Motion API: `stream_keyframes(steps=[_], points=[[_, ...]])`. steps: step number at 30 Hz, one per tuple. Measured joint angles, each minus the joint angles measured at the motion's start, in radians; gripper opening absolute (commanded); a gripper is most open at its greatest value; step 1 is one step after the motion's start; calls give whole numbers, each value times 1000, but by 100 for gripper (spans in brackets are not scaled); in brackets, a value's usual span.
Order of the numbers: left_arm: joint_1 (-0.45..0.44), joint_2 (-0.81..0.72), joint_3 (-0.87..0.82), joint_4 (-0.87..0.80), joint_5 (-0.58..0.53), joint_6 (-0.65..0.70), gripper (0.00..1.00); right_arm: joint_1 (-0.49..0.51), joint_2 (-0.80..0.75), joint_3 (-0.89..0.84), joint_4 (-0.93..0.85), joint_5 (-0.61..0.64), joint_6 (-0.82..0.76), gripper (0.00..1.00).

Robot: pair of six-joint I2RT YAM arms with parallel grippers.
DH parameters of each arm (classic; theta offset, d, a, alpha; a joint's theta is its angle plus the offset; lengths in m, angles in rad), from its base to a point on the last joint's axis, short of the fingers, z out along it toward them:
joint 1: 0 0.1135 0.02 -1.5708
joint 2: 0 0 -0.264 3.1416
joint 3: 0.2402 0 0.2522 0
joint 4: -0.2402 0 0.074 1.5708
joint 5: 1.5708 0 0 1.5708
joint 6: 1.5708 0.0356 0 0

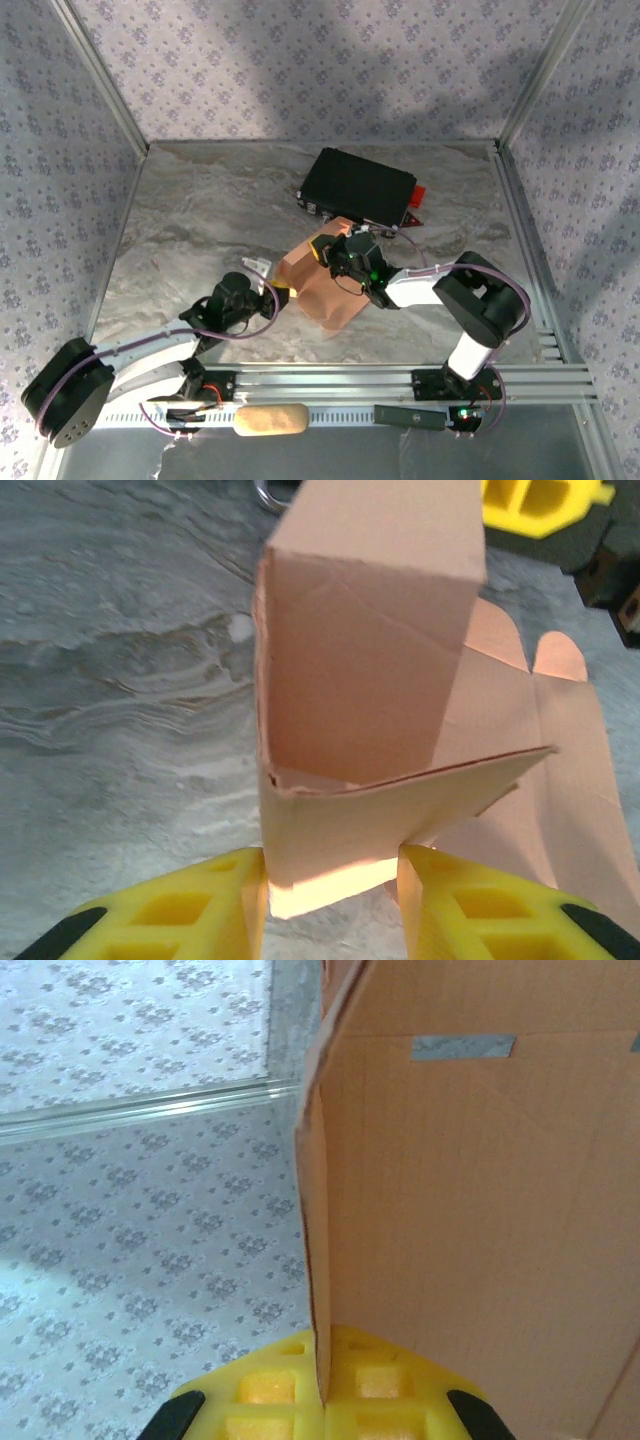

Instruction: Fold the paper box

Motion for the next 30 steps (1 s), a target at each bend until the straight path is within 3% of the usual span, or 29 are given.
stream_keyframes(steps=[5, 13, 22, 30], points=[[-3, 0, 0, 10, -79, 7, 39, 15, 93, -19, 188, 2, -23, 0], [-18, 44, -1, 57, -107, 14, 38, 28, 187, -43, 374, 2, -50, 0], [-95, 43, -20, 93, -148, 14, 43, 22, 195, -55, 430, -6, -52, 0], [-106, -3, -32, 87, -158, 14, 40, 14, 195, -55, 439, -13, -51, 0]])
